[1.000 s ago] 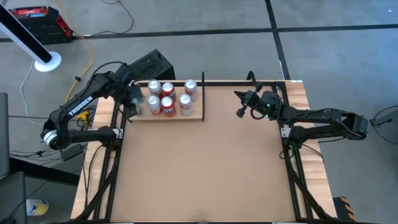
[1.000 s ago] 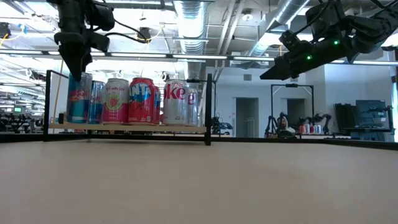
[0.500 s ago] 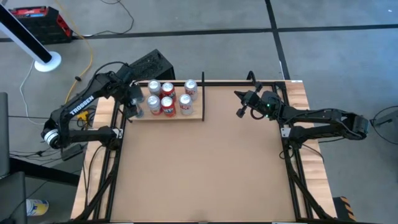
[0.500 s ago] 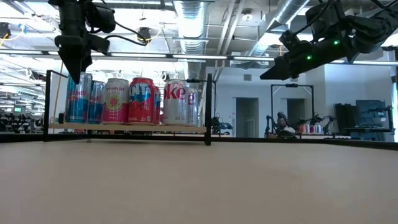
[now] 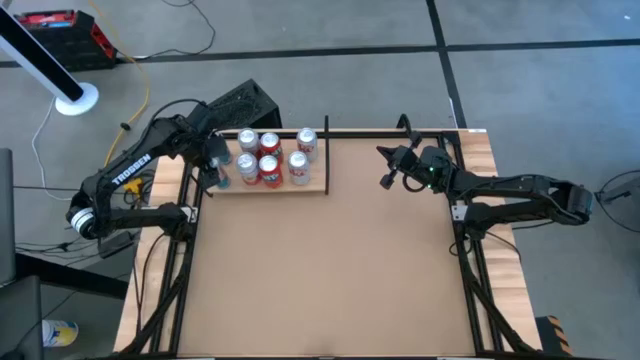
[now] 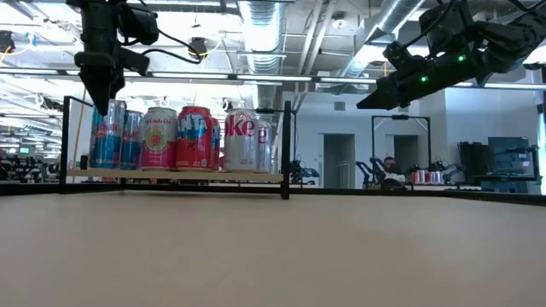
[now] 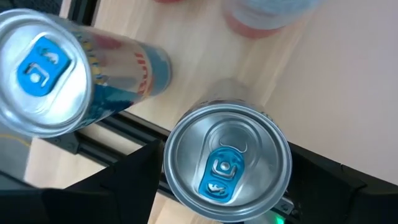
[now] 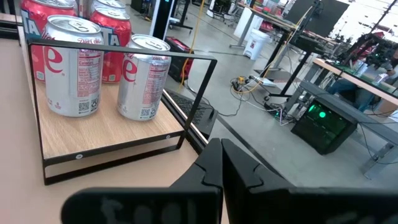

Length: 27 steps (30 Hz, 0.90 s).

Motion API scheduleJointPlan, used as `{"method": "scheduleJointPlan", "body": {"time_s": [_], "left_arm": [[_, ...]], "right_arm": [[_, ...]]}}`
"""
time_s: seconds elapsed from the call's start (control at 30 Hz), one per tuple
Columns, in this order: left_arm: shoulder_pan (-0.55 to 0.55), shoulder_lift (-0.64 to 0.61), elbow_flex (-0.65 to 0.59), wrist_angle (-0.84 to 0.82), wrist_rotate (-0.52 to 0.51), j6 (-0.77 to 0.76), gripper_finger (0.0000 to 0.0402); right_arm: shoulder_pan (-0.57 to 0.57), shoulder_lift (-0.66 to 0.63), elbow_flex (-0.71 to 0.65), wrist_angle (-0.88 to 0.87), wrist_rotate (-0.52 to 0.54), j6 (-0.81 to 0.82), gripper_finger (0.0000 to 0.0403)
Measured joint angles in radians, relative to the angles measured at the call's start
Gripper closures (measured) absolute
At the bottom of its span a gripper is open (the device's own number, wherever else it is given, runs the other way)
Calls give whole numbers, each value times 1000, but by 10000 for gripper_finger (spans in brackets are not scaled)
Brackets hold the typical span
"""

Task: Place canned beverage on shelf
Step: Put the blue soda can on the shelf aligned with the other blue soda can

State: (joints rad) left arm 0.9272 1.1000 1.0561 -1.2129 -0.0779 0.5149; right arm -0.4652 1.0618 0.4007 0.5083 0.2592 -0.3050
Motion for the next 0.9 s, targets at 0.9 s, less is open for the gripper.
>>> {"method": "scheduleJointPlan", "body": {"time_s": [0.9], "left_arm": [[-11, -1, 227, -56, 22, -80, 106]], "right_arm": [[0, 0, 0, 0, 0, 1, 382]]}}
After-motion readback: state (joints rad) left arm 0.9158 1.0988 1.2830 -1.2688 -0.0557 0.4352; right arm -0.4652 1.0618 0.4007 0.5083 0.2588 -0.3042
